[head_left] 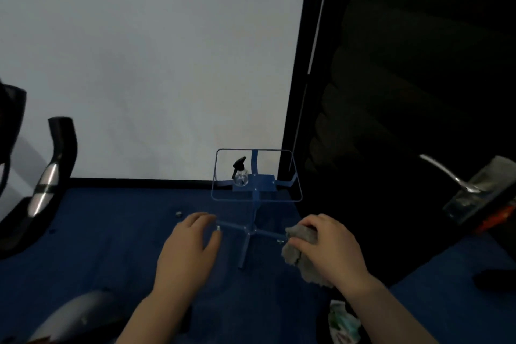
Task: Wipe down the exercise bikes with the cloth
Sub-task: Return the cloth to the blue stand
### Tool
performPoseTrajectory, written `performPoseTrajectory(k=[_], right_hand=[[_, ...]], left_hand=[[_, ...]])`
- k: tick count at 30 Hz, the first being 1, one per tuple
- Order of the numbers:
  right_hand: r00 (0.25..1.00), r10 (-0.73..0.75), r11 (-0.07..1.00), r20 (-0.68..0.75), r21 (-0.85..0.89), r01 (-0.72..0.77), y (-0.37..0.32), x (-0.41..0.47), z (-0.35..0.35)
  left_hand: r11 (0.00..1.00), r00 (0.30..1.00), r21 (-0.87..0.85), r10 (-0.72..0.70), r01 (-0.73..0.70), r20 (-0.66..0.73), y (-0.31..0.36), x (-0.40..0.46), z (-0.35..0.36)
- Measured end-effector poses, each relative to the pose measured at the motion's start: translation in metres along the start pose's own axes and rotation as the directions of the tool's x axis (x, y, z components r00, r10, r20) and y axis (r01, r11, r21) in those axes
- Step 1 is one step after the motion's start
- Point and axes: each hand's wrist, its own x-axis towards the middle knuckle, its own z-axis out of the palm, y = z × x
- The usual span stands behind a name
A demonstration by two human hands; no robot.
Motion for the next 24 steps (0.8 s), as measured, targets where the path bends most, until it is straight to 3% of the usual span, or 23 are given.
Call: performPoseTrajectory(k=[7,12,24], right_hand=[[0.997,0.082,0.996,0.010,0.038,-0.082,0.003,0.098,0.021],[0.991,0.130,0.991,0.023,-0.036,-0.129,0.024,0.155,0.040],[0.952,0.125,0.992,0.278,-0.015,-0.126,0.082,0.342,0.099]], left_hand=[[1.000,0.999,0.026,0.009,-0.010,0.052,-0.021,0.107,0.016],[1.000,0.993,0.014,0.013,-0.015,0.118,-0.026,0.167,0.052],[0.963,0.948,0.056,-0.271,0.265,0.170,-0.047,0.299,0.136]])
